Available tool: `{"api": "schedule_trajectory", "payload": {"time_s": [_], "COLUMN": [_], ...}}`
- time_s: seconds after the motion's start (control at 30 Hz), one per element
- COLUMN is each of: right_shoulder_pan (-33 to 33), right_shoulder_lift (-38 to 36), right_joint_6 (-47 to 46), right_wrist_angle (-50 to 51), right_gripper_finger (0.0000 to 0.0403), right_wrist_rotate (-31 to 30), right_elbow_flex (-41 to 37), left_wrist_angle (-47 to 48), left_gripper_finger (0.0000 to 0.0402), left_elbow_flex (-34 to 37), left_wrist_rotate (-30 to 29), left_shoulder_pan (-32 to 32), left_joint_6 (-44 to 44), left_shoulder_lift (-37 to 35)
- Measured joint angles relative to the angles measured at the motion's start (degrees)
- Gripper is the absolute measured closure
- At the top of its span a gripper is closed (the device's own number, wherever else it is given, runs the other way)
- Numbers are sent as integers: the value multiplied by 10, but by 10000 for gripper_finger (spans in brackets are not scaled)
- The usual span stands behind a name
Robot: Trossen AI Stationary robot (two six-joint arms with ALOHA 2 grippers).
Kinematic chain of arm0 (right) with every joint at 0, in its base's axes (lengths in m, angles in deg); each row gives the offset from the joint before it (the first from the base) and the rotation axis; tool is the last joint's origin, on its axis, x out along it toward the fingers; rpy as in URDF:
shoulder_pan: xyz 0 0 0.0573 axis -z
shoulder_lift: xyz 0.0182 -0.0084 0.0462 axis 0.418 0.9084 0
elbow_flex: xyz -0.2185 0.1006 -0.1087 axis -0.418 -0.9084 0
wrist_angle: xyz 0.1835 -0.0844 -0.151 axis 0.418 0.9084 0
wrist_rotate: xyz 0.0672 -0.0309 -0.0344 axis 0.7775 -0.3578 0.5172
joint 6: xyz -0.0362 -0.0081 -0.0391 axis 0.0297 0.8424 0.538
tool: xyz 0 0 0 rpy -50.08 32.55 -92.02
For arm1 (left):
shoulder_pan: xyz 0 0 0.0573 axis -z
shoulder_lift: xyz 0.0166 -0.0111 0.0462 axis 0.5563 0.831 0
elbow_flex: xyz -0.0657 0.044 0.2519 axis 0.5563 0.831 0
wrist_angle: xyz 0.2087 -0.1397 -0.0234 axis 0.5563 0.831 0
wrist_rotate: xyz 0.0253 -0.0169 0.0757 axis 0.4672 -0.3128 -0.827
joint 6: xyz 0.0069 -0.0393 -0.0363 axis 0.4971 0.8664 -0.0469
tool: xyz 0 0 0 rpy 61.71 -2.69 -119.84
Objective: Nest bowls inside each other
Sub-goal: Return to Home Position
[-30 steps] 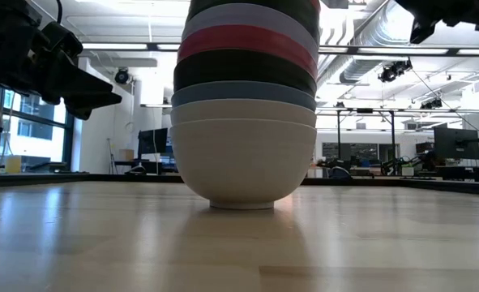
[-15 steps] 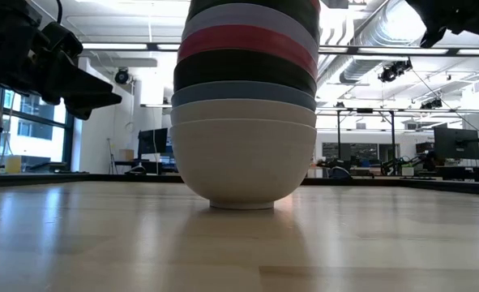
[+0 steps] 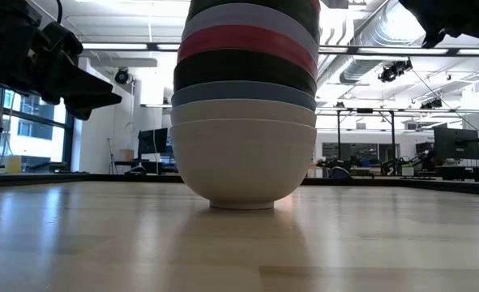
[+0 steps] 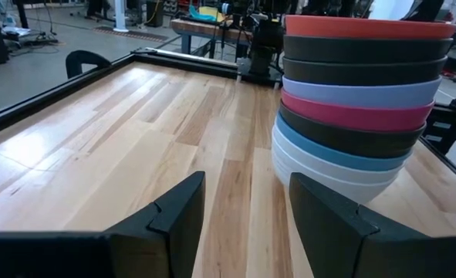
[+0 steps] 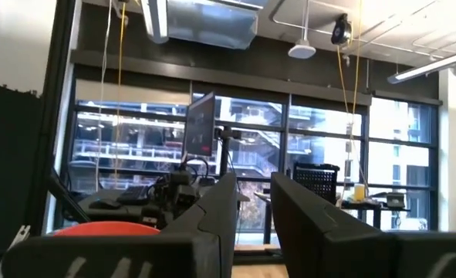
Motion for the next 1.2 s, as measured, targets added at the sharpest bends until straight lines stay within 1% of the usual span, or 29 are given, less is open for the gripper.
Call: {"api": "schedule_trajectory", "payload": {"time_s": [0.23,0.4,0.5,0.63,0.73,0.87,0.93,1.07,1.2], "right_shoulder_pan": [0,0,0,0,0,0,0,0,0], "right_shoulder_lift": [0,0,0,0,0,0,0,0,0], "right_joint_6": [1,4,4,4,-2,-24,-28,-22,-30], "right_wrist_angle": [4,34,65,87,123,181,195,209,258], "right_gripper_finger": [329,334,348,374,393,400,398,396,396], "right_wrist_rotate": [1,-8,-20,-20,-19,-19,-10,29,33], "right_elbow_flex": [0,0,0,0,0,0,0,0,0], "left_wrist_angle": [0,0,0,0,0,0,0,0,-4], "left_gripper_finger": [222,222,222,222,222,222,222,222,222], "left_elbow_flex": [0,0,0,0,0,0,0,0,0], "left_wrist_rotate": [0,0,0,0,0,0,0,0,0], "left_shoulder_pan": [0,0,0,0,0,0,0,0,0], "left_joint_6": [5,5,5,9,10,10,10,10,10], "left_shoulder_lift": [0,0,0,0,0,0,0,0,0]}}
